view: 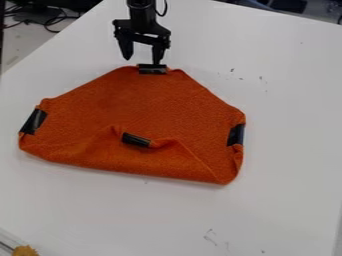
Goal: Fold the cloth from top to bottom
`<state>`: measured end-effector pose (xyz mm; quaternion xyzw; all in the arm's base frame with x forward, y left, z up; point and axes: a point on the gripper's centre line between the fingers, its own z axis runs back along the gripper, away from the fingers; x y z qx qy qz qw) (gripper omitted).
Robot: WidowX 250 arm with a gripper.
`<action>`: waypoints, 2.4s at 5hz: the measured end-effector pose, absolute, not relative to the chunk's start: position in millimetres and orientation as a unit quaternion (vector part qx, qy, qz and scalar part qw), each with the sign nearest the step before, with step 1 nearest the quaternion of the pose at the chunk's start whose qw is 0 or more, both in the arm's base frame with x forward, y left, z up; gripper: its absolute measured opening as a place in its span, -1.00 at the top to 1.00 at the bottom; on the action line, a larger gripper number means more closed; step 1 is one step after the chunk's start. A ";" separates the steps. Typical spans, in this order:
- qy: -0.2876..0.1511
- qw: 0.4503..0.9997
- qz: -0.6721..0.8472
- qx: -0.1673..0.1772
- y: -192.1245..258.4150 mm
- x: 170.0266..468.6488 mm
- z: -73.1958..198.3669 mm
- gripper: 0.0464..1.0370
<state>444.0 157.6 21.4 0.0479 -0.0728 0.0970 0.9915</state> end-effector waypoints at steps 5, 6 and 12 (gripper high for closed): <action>-0.076 0.992 0.090 0.035 154.9 438.6 8.4 0.39; -0.074 0.993 0.089 0.036 155.0 437.6 8.0 0.52; -0.086 0.989 0.109 0.058 125.3 389.8 43.3 0.94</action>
